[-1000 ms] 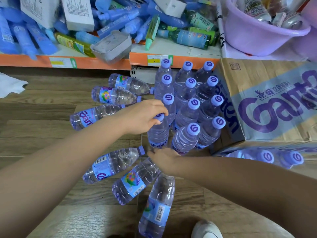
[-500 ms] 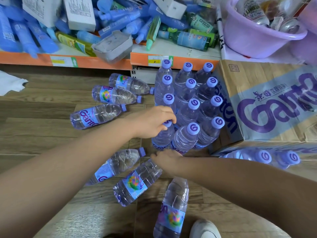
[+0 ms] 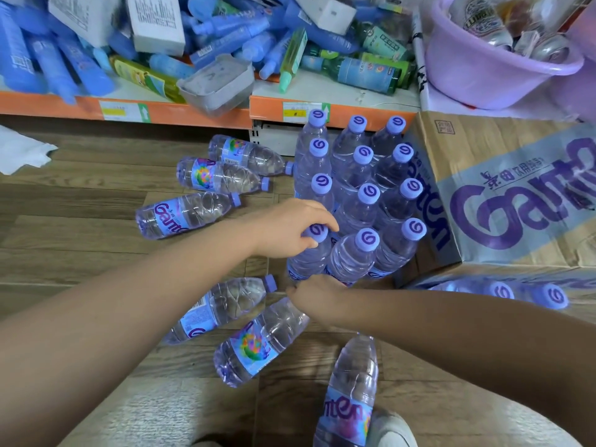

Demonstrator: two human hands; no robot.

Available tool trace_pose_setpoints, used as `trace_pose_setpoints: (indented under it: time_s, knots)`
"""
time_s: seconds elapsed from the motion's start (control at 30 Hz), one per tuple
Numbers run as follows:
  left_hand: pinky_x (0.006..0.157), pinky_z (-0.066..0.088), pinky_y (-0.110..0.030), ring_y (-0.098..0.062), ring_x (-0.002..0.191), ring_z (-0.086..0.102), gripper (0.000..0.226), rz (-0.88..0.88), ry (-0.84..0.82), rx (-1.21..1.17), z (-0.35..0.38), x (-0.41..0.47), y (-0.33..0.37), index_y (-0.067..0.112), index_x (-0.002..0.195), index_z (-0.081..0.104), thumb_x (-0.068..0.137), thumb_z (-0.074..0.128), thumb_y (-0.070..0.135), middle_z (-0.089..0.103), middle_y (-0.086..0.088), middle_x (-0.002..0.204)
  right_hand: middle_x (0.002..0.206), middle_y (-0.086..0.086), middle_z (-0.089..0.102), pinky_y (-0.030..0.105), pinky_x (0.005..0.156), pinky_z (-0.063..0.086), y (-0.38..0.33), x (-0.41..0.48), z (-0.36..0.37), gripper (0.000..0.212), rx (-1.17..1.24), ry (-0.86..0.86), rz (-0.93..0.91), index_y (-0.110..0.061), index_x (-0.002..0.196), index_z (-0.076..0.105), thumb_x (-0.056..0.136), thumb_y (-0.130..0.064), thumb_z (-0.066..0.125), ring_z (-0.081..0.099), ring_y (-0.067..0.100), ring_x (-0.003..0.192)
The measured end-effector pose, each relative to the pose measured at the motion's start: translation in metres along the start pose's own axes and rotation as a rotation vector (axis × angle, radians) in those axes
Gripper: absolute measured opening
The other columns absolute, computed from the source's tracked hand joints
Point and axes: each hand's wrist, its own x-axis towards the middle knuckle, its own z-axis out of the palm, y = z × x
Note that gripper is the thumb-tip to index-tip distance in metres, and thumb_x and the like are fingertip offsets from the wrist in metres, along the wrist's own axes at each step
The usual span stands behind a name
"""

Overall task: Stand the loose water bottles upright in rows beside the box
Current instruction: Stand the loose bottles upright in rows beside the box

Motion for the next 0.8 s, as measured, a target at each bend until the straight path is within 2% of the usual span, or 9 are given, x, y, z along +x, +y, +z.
trace_pose_setpoints:
  time_s: [0.1, 0.17, 0.27, 0.37, 0.47, 0.5, 0.6, 0.7, 0.8]
  knots:
    - [0.106, 0.039, -0.032, -0.009, 0.122, 0.049, 0.046, -0.054, 0.044, -0.024, -0.001, -0.011, -0.011, 0.031, 0.132, 0.049, 0.087, 0.061, 0.034, 0.052, 0.010, 0.136, 0.109, 0.018, 0.058, 0.030, 0.052, 0.034, 0.002, -0.012, -0.014, 0.053, 0.093, 0.022, -0.063, 0.002, 0.134, 0.035, 0.084, 0.006, 0.054, 0.059, 0.034, 0.089]
    - [0.104, 0.044, -0.034, -0.011, 0.119, 0.054, 0.044, -0.120, 0.089, -0.098, -0.004, -0.019, -0.019, 0.029, 0.131, 0.050, 0.088, 0.057, 0.040, 0.055, 0.005, 0.134, 0.097, 0.017, 0.054, 0.031, 0.054, 0.034, 0.001, -0.023, -0.024, 0.048, 0.220, 0.013, -0.113, -0.003, 0.131, 0.033, 0.087, 0.000, 0.054, 0.050, 0.030, 0.077]
    - [0.103, 0.043, -0.033, -0.017, 0.117, 0.056, 0.036, -0.256, 0.124, -0.142, -0.012, -0.031, -0.037, 0.021, 0.128, 0.053, 0.096, 0.045, 0.033, 0.058, -0.001, 0.130, 0.098, 0.014, 0.051, 0.036, 0.067, 0.042, -0.010, -0.037, -0.047, 0.033, 0.443, 0.020, -0.189, -0.007, 0.120, 0.040, 0.090, -0.012, 0.053, 0.051, 0.030, 0.085]
    - [0.097, 0.040, -0.029, -0.019, 0.116, 0.055, 0.031, -0.430, 0.150, -0.115, -0.014, -0.047, -0.066, 0.017, 0.125, 0.056, 0.097, 0.044, 0.026, 0.059, -0.004, 0.129, 0.104, 0.016, 0.059, 0.034, 0.069, 0.043, -0.025, -0.038, -0.077, 0.027, 0.444, 0.135, -0.247, -0.005, 0.111, 0.052, 0.085, -0.010, 0.055, 0.054, 0.030, 0.091]
    - [0.088, 0.038, -0.026, -0.023, 0.108, 0.057, 0.027, -0.580, 0.234, -0.114, -0.009, -0.068, -0.101, 0.012, 0.118, 0.061, 0.096, 0.046, 0.020, 0.063, -0.008, 0.120, 0.073, 0.011, 0.055, 0.030, 0.060, 0.039, -0.027, -0.038, -0.106, 0.008, 0.382, 0.225, -0.233, -0.005, 0.083, 0.056, 0.081, -0.013, 0.059, 0.052, 0.029, 0.076]
    - [0.086, 0.039, -0.027, -0.022, 0.101, 0.057, 0.026, -0.609, 0.231, -0.108, -0.007, -0.075, -0.110, 0.012, 0.115, 0.062, 0.096, 0.047, 0.019, 0.064, -0.009, 0.118, 0.068, 0.010, 0.053, 0.031, 0.060, 0.041, -0.025, -0.039, -0.114, 0.011, 0.389, 0.236, -0.209, -0.005, 0.076, 0.056, 0.080, -0.015, 0.061, 0.052, 0.030, 0.073]
    - [0.087, 0.042, -0.027, -0.013, 0.091, 0.053, 0.024, -0.637, 0.082, -0.015, 0.008, -0.086, -0.130, 0.015, 0.113, 0.063, 0.094, 0.049, 0.020, 0.066, -0.005, 0.115, 0.069, 0.015, 0.062, 0.030, 0.060, 0.047, -0.009, -0.048, -0.141, 0.021, 0.467, 0.315, -0.128, -0.001, 0.074, 0.065, 0.078, -0.022, 0.063, 0.054, 0.020, 0.062]
    - [0.088, 0.044, -0.026, -0.015, 0.095, 0.060, 0.020, -0.593, -0.081, 0.020, 0.029, -0.083, -0.133, 0.014, 0.108, 0.065, 0.092, 0.053, 0.016, 0.068, -0.004, 0.110, 0.058, 0.009, 0.057, 0.027, 0.053, 0.050, 0.013, -0.056, -0.167, 0.027, 0.620, 0.440, 0.017, 0.000, 0.081, 0.070, 0.077, -0.025, 0.063, 0.047, 0.010, 0.042]
    - [0.085, 0.049, -0.029, -0.019, 0.097, 0.061, 0.020, -0.498, -0.151, 0.160, 0.047, -0.071, -0.123, 0.017, 0.105, 0.065, 0.090, 0.052, 0.020, 0.067, 0.000, 0.106, 0.049, 0.010, 0.057, 0.014, 0.042, 0.044, 0.036, -0.057, -0.184, 0.021, 0.795, 0.548, 0.131, 0.004, 0.073, 0.067, 0.074, -0.017, 0.063, 0.050, 0.009, 0.032]
